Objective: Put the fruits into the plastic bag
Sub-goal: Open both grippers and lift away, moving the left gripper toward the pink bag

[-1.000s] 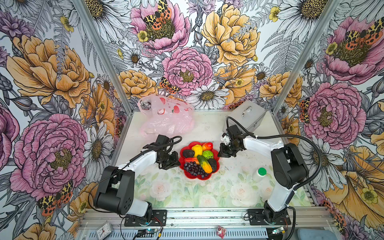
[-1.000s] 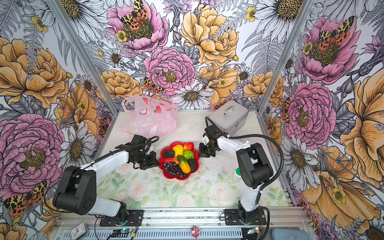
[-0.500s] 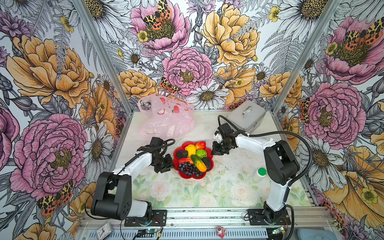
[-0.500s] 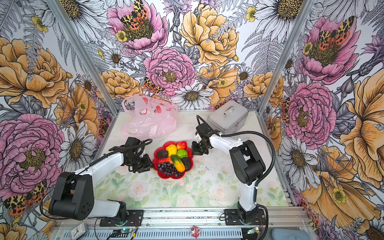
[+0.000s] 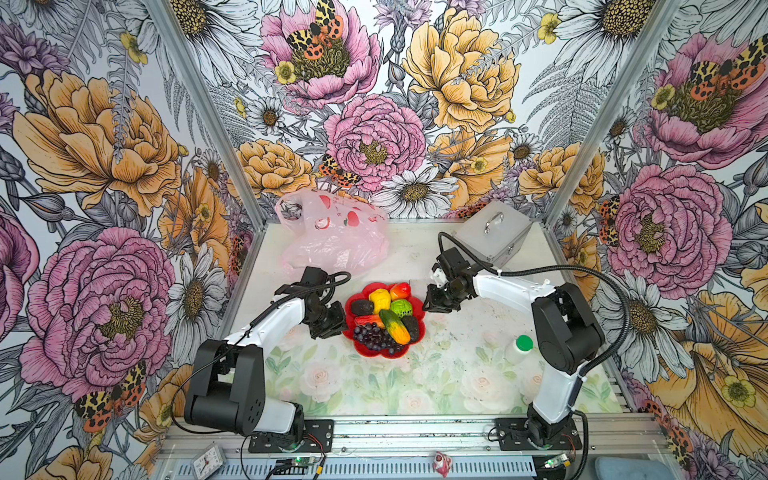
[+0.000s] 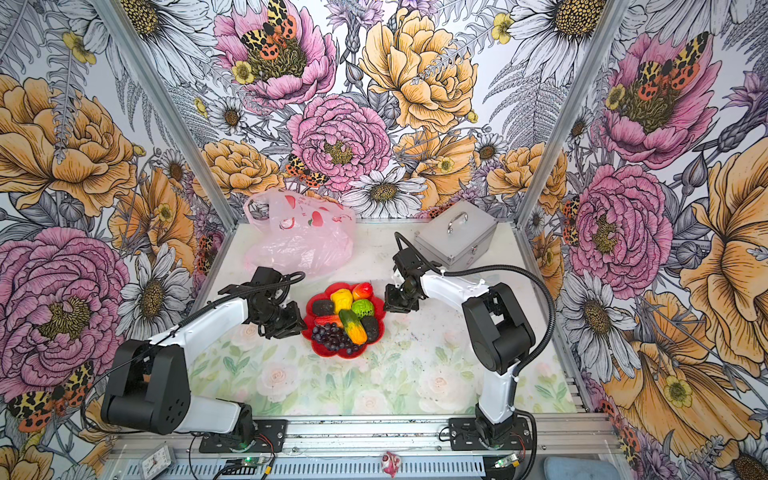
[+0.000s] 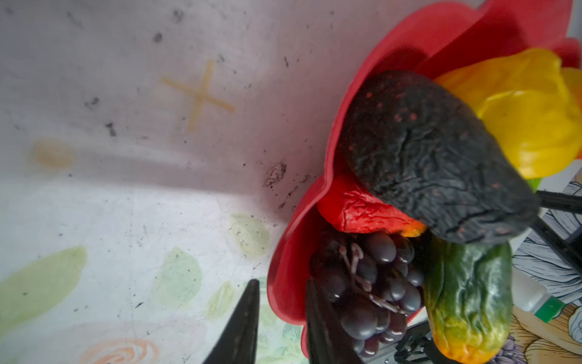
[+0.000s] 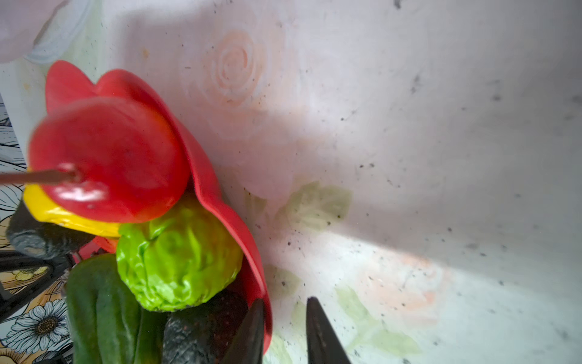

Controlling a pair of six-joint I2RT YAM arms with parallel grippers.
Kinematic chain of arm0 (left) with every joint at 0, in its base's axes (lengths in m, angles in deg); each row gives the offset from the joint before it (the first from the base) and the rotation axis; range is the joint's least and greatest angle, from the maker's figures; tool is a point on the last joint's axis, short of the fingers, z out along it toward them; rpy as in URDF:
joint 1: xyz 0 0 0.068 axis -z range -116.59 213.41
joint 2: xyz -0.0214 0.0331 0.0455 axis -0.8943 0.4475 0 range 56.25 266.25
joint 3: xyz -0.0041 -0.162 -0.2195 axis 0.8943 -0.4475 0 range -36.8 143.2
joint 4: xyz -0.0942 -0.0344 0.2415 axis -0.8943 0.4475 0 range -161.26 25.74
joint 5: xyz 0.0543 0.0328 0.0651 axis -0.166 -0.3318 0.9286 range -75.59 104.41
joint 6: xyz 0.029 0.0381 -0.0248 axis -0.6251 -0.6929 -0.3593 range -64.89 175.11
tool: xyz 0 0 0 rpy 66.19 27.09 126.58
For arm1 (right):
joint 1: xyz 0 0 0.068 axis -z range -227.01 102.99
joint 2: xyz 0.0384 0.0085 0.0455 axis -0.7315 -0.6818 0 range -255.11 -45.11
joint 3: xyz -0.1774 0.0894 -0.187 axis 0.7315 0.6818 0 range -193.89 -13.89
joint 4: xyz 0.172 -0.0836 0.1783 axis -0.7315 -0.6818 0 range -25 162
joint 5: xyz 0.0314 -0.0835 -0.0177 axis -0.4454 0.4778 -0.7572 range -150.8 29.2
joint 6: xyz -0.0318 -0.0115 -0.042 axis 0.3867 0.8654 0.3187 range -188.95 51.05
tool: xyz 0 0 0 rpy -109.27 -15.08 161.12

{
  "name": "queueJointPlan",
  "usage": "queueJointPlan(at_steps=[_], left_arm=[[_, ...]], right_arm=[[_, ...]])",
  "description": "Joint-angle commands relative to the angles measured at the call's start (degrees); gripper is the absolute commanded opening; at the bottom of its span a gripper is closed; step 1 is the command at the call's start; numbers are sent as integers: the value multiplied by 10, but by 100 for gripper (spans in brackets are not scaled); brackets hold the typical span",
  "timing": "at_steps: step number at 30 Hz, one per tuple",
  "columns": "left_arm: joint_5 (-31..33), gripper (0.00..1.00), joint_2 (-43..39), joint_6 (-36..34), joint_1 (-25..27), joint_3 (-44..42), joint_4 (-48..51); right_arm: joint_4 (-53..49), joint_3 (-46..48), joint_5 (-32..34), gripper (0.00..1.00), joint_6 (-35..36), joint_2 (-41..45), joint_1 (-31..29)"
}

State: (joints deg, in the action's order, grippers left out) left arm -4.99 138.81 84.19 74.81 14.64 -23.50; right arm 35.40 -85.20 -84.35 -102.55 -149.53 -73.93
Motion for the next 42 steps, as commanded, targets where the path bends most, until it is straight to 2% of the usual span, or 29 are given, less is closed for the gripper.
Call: queueJointPlan(at_steps=[1, 5, 18, 19, 20, 23, 24, 28, 32, 34, 37, 42], left_arm=[[17, 20, 31, -10, 18, 28, -12], [27, 17, 59, 0, 44, 45, -18], [53, 16, 130, 37, 149, 107, -36], [55, 17, 128, 40, 149, 105, -36], [57, 23, 122, 43, 149, 102, -35], [61, 45, 88, 55, 141, 84, -34], [60, 52, 72, 61, 135, 78, -33], [64, 67, 12, 79, 115, 70, -2], [63, 78, -44, 81, 75, 109, 61], [63, 83, -67, 74, 33, 142, 81], [45, 87, -71, 72, -57, 180, 80], [31, 91, 0, 36, -174, 263, 54]], right_arm=[[-3, 11, 12, 26, -7, 56, 12], [-14, 15, 10, 27, -8, 92, 26], [-48, 22, 17, 28, -6, 189, 58], [-49, 19, 16, 28, -5, 191, 59], [-52, 16, 15, 29, -4, 193, 61], [-56, 5, 11, 30, -2, 197, 63], [-56, 0, 10, 30, -1, 197, 64], [-56, -26, -2, 33, -1, 186, 65], [-54, -56, -21, 38, -10, 167, 64], [-54, -75, -30, 41, -7, 158, 63], [-56, -102, -43, 44, -16, 147, 62], [-55, -131, -23, 47, -42, 148, 51]])
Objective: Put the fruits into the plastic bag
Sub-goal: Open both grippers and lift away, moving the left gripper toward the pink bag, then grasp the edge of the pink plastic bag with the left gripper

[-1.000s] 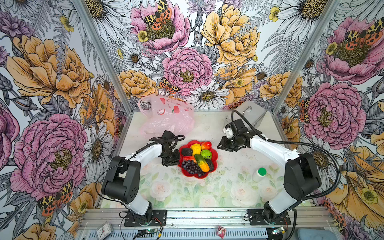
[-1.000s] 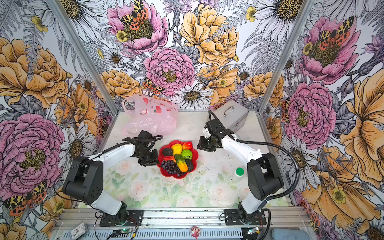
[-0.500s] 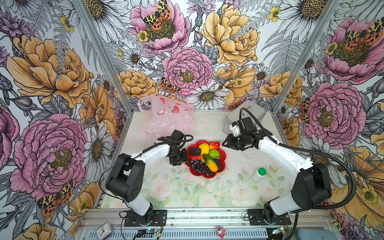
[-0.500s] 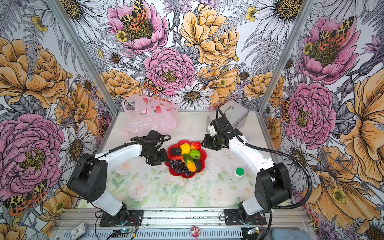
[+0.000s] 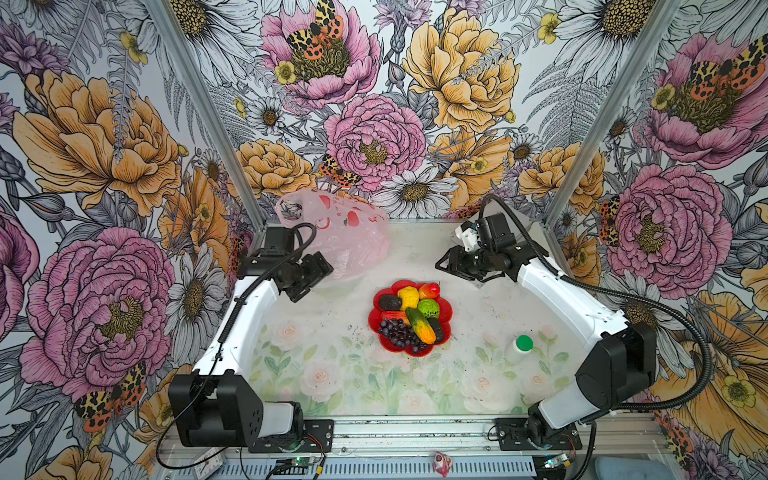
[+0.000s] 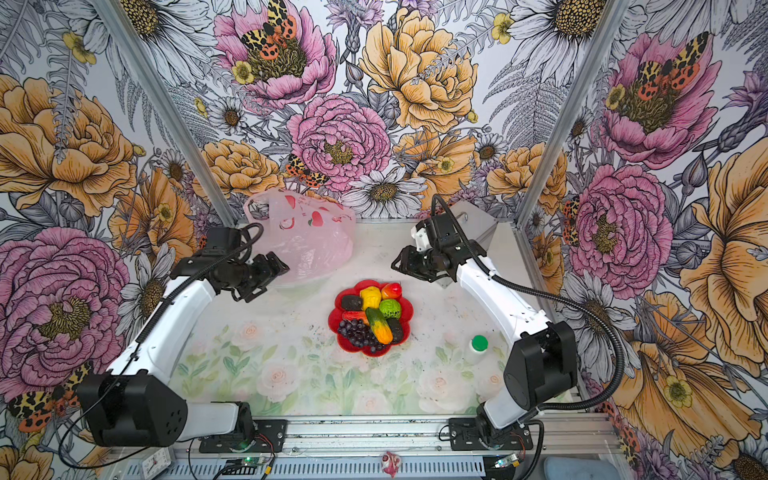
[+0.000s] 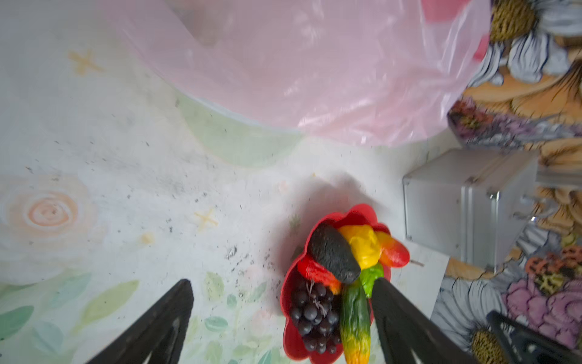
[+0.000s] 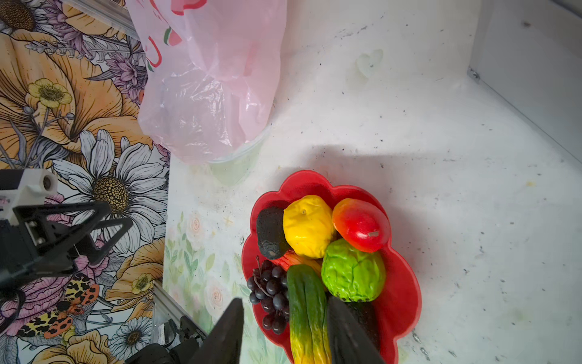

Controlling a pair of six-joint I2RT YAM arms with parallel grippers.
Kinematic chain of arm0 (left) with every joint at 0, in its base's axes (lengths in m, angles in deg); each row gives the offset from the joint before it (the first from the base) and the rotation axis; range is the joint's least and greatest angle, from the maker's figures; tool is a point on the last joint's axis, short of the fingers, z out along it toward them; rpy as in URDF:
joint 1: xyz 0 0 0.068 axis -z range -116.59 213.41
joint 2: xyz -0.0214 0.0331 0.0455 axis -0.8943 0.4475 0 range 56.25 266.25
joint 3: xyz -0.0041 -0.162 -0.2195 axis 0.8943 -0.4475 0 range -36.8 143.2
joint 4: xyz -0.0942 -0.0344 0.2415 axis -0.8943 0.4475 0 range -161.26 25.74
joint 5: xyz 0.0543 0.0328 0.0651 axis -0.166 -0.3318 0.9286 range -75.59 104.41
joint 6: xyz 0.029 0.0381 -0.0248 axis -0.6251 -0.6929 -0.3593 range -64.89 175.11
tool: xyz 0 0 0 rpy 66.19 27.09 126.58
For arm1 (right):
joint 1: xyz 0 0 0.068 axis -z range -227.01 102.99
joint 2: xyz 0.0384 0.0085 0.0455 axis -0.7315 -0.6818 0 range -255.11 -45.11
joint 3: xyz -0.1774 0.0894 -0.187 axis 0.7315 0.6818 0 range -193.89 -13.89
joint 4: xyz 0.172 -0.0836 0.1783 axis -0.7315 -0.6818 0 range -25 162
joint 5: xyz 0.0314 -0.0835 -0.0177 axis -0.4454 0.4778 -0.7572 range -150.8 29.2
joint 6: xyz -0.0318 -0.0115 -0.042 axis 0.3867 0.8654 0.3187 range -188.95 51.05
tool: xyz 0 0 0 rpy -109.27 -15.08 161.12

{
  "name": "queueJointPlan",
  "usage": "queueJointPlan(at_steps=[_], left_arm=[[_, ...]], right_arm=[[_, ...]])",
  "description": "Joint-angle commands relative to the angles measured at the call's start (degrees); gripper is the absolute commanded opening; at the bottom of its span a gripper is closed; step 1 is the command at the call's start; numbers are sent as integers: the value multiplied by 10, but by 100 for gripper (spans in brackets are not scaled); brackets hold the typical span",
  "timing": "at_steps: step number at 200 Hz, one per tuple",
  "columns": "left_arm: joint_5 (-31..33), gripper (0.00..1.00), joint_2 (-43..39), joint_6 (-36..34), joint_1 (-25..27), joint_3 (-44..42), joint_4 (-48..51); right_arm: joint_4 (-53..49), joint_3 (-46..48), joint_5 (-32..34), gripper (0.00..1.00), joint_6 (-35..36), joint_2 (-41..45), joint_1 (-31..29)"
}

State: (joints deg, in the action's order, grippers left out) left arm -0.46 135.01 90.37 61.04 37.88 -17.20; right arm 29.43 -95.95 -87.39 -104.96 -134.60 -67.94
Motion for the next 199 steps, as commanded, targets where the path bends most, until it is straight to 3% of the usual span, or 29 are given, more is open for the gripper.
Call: queueJointPlan(at_steps=[1, 33, 98, 146, 199], left_arm=[[-10, 92, 60, -28, -47, 49, -11], [-25, 92, 121, 6, -82, 78, -94], [-59, 91, 187, -29, -161, 109, -107], [-70, 93, 275, -51, -174, 172, -108], [-114, 99, 403, -70, -134, 288, -108]], right_arm=[[5, -23, 18, 47, -26, 2, -14], [6, -19, 60, 48, -48, 7, -43], [5, -27, 35, 47, -71, 23, -42], [4, -1, 30, 48, -75, 40, -40], [3, 1, 22, 47, -85, 41, -35]])
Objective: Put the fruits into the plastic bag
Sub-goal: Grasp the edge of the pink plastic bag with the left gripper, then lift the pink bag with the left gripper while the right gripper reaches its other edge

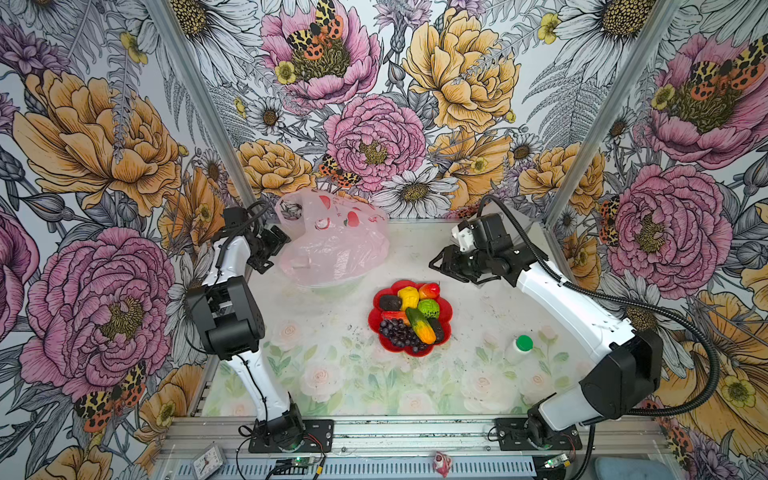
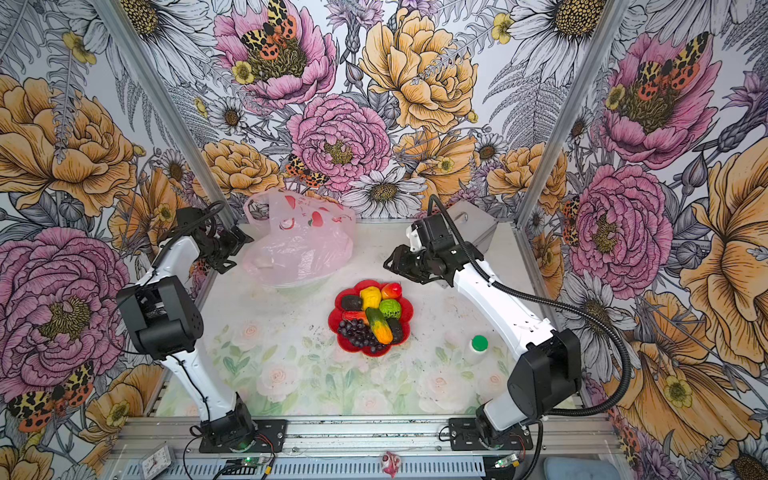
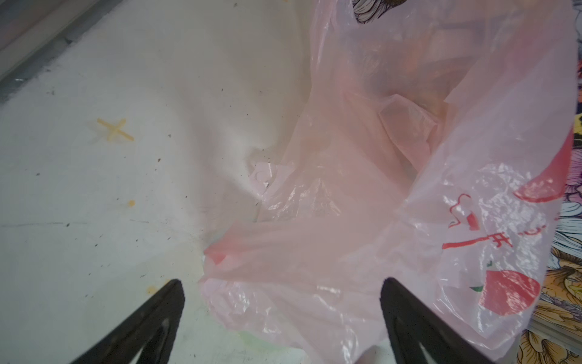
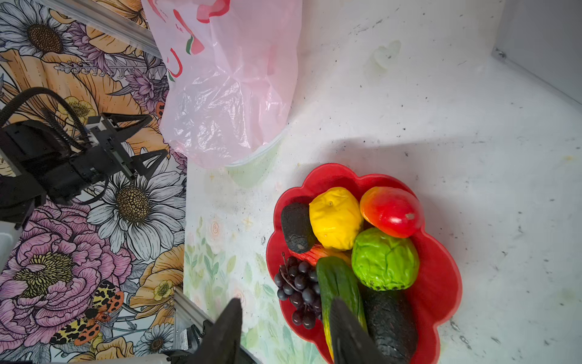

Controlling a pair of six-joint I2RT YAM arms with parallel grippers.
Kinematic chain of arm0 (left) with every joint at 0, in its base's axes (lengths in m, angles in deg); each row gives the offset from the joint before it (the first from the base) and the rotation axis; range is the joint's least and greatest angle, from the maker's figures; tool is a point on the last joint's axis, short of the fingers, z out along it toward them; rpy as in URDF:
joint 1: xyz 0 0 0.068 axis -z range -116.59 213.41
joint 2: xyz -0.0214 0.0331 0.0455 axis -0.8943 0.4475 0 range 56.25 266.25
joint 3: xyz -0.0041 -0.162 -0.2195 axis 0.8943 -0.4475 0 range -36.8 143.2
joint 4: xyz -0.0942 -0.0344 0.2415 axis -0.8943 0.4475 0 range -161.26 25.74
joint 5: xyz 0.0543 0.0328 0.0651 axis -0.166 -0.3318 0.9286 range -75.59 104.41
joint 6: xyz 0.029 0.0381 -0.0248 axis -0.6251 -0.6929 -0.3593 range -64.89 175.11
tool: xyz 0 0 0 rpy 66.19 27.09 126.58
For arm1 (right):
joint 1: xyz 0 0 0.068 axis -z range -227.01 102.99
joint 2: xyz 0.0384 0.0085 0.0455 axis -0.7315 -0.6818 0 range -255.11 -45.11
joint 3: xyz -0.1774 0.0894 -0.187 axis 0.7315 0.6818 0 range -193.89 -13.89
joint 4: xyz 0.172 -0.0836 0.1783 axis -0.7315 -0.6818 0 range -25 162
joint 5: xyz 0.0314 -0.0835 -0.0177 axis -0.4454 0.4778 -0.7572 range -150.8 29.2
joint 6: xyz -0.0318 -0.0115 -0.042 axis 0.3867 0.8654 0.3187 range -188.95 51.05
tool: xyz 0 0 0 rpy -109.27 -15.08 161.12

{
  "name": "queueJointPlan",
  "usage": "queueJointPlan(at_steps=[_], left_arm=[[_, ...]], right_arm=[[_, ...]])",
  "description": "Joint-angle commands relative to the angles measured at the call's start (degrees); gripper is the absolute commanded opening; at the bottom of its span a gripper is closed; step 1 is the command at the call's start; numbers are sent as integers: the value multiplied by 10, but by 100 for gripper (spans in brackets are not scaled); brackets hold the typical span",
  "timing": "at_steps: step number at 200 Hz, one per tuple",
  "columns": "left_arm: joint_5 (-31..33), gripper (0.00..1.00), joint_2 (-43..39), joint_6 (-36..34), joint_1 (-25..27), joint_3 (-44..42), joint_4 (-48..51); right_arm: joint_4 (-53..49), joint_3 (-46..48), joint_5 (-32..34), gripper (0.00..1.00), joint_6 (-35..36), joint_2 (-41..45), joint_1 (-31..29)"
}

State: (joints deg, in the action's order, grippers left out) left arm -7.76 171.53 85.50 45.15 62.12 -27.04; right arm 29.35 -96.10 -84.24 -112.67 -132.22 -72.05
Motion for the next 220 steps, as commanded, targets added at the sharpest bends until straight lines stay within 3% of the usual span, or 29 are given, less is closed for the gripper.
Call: queueJointPlan(at_steps=[1, 28, 101, 141, 188, 220], left_arm=[[-41, 99, 40, -22, 26, 47, -10], [-60, 99, 41, -29, 49, 35, -11], [-51, 98, -99, -39, 83, -112, -10], [-23, 95, -181, -28, 184, -189, -14], [5, 92, -230, 47, 333, -227, -54], [6, 92, -244, 64, 374, -219, -52]], right_arm=[[4, 2, -9, 47, -8, 17, 6], [5, -4, -16, 47, -8, 17, 15], [6, 23, -24, 47, 7, 31, 27], [6, 33, -23, 47, 14, 49, 27], [5, 48, -14, 47, 15, 74, 23], [6, 35, -9, 48, 27, 56, -9]])
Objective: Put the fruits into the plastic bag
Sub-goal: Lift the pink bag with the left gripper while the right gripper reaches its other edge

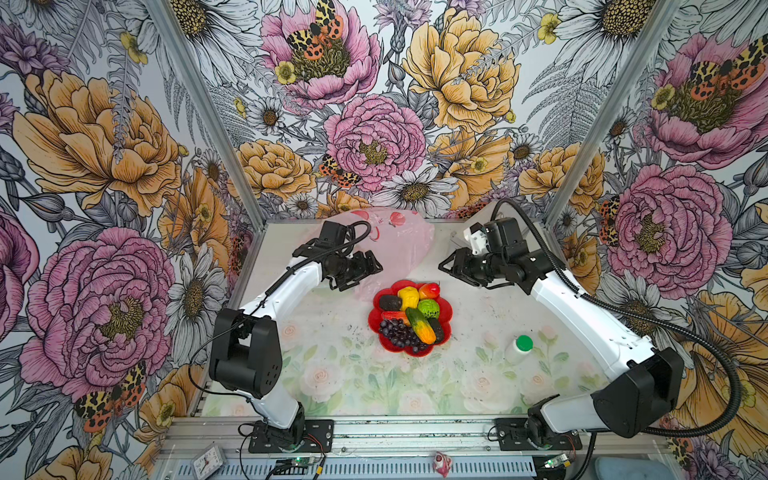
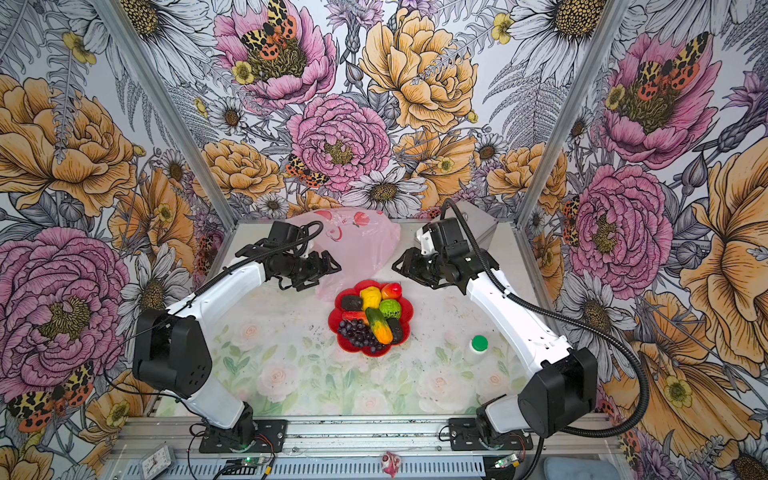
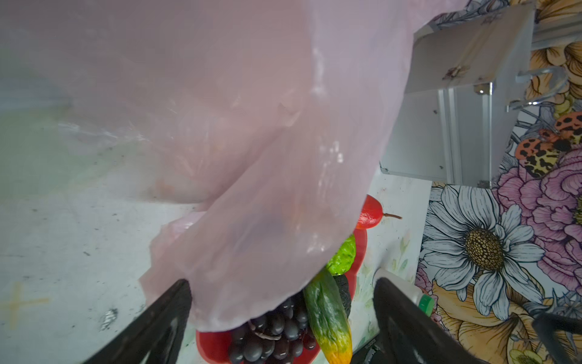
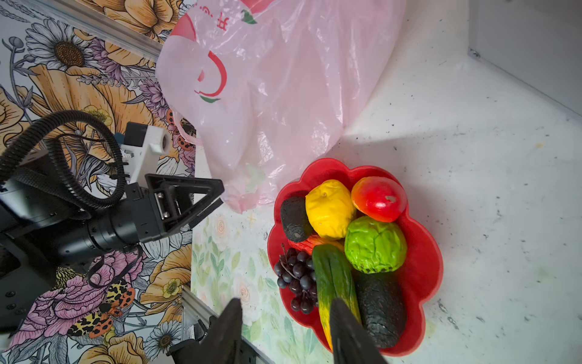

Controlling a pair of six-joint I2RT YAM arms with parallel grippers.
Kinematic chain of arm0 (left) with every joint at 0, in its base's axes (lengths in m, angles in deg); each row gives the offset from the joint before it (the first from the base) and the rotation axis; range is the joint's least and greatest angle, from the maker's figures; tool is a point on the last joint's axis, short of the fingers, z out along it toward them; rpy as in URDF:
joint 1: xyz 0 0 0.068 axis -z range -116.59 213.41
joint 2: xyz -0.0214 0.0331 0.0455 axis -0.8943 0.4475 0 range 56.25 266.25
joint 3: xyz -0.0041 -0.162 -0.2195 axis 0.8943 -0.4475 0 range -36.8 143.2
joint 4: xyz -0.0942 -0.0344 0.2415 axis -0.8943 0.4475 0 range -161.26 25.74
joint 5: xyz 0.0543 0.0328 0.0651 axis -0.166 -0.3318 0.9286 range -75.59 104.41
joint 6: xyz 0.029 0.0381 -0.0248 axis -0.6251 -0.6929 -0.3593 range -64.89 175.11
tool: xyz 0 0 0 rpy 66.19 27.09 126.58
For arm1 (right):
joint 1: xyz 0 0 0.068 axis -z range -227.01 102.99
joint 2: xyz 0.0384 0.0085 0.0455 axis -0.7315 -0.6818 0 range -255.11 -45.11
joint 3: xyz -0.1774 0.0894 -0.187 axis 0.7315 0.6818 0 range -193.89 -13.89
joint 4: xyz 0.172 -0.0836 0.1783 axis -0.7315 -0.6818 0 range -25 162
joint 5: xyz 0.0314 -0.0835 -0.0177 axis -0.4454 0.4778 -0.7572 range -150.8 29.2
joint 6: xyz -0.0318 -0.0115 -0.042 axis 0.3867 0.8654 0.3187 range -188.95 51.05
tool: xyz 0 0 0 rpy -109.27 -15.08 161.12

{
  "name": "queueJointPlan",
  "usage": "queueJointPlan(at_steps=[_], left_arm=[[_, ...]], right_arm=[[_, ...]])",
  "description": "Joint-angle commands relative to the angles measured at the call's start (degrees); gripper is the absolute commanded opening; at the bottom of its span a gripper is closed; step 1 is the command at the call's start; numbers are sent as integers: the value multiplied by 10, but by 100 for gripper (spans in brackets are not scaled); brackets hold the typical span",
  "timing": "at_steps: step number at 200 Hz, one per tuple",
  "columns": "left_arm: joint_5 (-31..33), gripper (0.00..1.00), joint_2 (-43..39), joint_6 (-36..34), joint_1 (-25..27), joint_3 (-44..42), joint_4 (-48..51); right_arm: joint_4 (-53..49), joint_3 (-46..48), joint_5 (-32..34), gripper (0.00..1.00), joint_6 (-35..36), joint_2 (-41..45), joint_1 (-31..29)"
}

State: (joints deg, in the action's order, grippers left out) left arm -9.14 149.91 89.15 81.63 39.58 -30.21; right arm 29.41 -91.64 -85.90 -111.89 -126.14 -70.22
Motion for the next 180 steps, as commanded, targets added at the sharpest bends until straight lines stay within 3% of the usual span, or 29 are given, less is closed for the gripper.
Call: queueJointPlan(at_steps=[1, 39, 71, 112, 151, 180], left_arm=[[20, 92, -29, 28, 9, 6, -20], [27, 91, -88, 15, -31, -22, -3], [56, 91, -104, -58, -76, -28, 52], [103, 83, -60, -148, -91, -7, 80], [119, 76, 6, -215, -65, 32, 79], [130, 71, 52, -230, -56, 61, 79]], right_arm=[[5, -12, 8, 48, 20, -8, -30], [6, -58, 25, 49, 18, -63, -77], [7, -98, 25, 49, 11, -100, -94], [7, -106, 36, 49, 4, -108, -109], [5, -93, 47, 49, -6, -87, -112], [6, -81, 55, 49, -18, -74, -112]])
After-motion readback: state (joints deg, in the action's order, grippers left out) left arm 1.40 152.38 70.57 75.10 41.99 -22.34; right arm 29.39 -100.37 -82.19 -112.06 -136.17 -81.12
